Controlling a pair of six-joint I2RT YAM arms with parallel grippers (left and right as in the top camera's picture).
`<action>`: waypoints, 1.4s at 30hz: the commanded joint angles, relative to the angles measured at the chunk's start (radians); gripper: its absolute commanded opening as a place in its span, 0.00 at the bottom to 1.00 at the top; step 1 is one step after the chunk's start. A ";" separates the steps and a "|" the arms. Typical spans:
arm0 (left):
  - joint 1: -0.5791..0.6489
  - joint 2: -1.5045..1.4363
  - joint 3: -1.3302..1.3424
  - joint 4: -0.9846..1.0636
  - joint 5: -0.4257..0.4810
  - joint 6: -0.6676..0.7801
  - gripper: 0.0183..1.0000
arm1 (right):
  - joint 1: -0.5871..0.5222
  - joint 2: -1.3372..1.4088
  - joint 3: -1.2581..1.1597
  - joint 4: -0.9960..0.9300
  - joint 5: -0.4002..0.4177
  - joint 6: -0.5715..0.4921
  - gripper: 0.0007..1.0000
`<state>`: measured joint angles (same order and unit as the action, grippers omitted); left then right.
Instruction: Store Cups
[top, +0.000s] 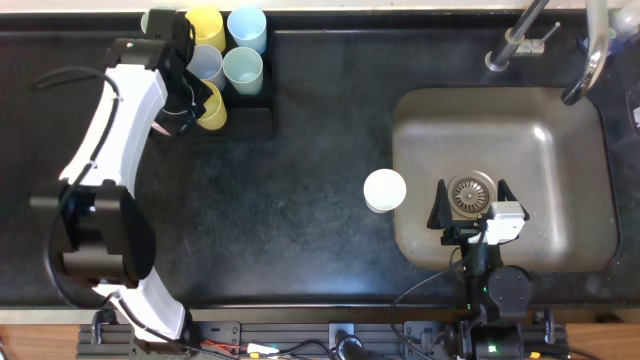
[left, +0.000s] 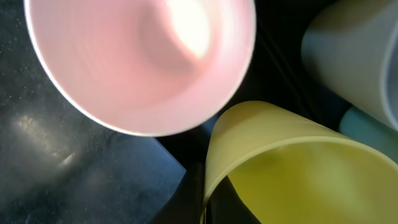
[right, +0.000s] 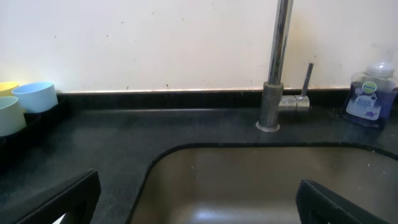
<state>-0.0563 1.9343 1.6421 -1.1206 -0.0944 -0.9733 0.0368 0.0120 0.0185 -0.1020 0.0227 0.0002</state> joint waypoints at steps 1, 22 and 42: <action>0.016 0.025 -0.003 0.002 -0.015 -0.027 0.02 | -0.004 -0.008 -0.005 0.006 -0.004 0.004 1.00; 0.017 0.074 -0.003 0.016 -0.019 -0.027 1.00 | -0.004 -0.008 -0.005 0.006 -0.004 0.004 1.00; 0.015 -0.404 -0.003 -0.131 -0.099 -0.018 1.00 | -0.004 -0.008 -0.005 0.006 -0.004 0.004 1.00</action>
<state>-0.0494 1.6497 1.6367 -1.2102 -0.1463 -0.9886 0.0368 0.0120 0.0185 -0.1013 0.0231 0.0002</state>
